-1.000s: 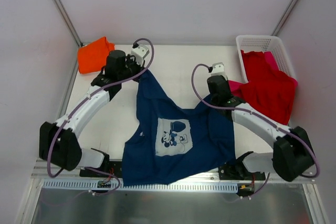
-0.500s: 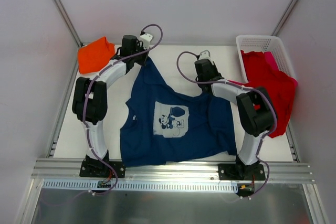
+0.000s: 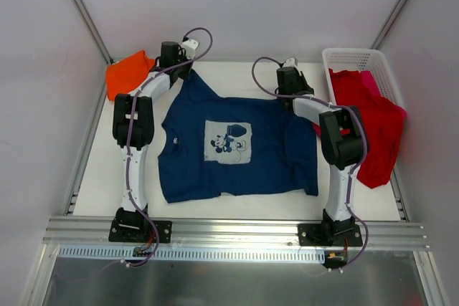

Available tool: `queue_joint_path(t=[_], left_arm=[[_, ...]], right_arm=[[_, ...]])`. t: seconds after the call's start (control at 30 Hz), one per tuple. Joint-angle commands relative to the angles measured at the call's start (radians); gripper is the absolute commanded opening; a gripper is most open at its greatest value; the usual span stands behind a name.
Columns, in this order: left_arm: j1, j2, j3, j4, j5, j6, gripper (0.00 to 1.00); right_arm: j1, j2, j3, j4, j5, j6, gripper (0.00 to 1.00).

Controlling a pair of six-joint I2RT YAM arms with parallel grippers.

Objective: Fold and stack the t-shirts
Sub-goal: Flatten out the tshirt

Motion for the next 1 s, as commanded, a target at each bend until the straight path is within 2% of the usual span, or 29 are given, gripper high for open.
queue_joint_path(t=[0.0, 0.3, 0.5, 0.57, 0.6, 0.63, 0.67, 0.7, 0.83, 0.97], left_arm=[[0.020, 0.037, 0.083, -0.004, -0.040, 0.053, 0.00], [0.068, 0.150, 0.224, -0.007, -0.102, 0.071, 0.03], [0.103, 0.221, 0.337, -0.001, -0.128, 0.077, 0.05], [0.126, 0.230, 0.350, 0.010, -0.111, 0.054, 0.09], [0.134, 0.232, 0.357, 0.013, -0.103, 0.043, 0.29], [0.143, 0.232, 0.361, 0.019, -0.094, 0.022, 0.53], [0.143, 0.230, 0.362, 0.024, -0.106, 0.008, 0.77], [0.143, 0.226, 0.367, 0.028, -0.126, -0.010, 0.99], [0.143, 0.184, 0.365, 0.045, -0.237, -0.036, 0.99], [0.143, 0.085, 0.306, 0.062, -0.252, -0.069, 0.99]], right_arm=[[-0.022, 0.034, 0.068, 0.038, 0.055, -0.022, 0.01], [-0.041, 0.141, 0.172, 0.055, 0.095, -0.060, 0.01], [-0.047, 0.236, 0.273, 0.165, 0.160, -0.175, 0.01], [-0.050, 0.263, 0.292, 0.197, 0.134, -0.231, 0.15], [-0.050, 0.273, 0.327, 0.203, 0.129, -0.244, 0.67], [-0.051, 0.284, 0.347, 0.202, 0.138, -0.255, 0.88], [-0.051, 0.304, 0.367, 0.203, 0.146, -0.278, 0.99], [-0.053, 0.315, 0.406, 0.203, 0.164, -0.288, 1.00], [-0.048, 0.309, 0.422, 0.278, 0.190, -0.370, 0.99], [-0.028, 0.231, 0.373, 0.432, 0.224, -0.477, 0.99]])
